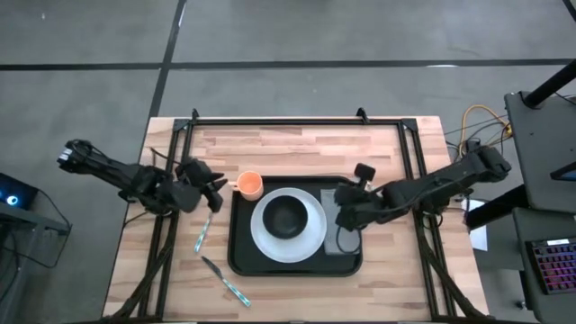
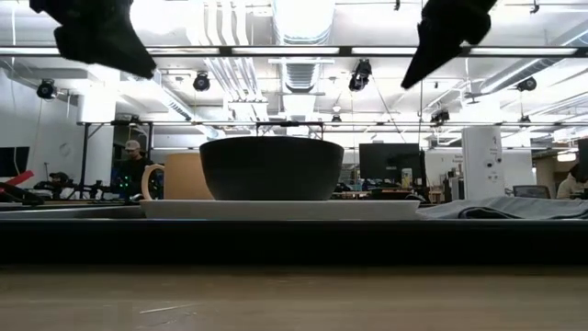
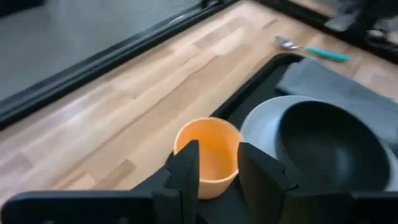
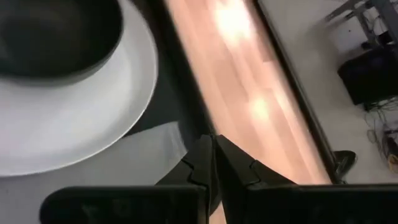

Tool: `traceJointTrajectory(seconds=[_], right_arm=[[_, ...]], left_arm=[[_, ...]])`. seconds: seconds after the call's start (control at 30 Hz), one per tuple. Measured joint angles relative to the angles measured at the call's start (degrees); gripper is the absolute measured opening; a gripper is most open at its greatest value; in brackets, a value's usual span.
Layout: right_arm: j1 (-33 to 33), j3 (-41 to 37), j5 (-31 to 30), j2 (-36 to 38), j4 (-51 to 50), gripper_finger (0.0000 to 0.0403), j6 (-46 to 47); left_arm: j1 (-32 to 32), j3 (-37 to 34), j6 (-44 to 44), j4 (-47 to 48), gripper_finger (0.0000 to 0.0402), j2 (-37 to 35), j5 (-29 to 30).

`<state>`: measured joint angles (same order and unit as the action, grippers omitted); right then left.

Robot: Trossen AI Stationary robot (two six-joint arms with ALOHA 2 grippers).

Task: Set up tray
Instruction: Put the blue knife on the gray napkin to the right of the blue fork

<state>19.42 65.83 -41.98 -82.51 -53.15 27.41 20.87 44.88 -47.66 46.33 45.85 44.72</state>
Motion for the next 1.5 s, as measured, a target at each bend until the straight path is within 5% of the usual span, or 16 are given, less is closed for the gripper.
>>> traceJointTrajectory(seconds=[0.37, 0.67, 1.0, 1.27, 1.5], right_arm=[[-0.35, -3.69, -0.26, 7.19, 1.46, 0.0081, 2.41], [-0.32, -7.19, -1.72, 7.45, 1.58, 0.0131, 7.95], [-0.28, -8.38, 0.82, 5.8, 1.43, 0.0135, 8.53], [-0.26, -8.42, 1.3, 5.89, 1.29, 0.0117, 5.21], [-0.29, -8.42, -0.1, 5.89, 1.29, 0.0103, 4.75]], left_arm=[[3.74, 0.0, -22.2, 8.48, 0.0053, 8.65, 0.57], [19.26, 0.0, -53.17, 20.7, 0.0053, 15.54, 6.49], [21.54, 0.11, -68.82, 25.02, 0.0053, 25.97, -12.89], [23.06, 0.11, -69.67, 22.29, 0.0053, 31.8, -26.35], [26.14, 0.13, -68.65, 18.54, 0.0053, 31.65, -27.18]])
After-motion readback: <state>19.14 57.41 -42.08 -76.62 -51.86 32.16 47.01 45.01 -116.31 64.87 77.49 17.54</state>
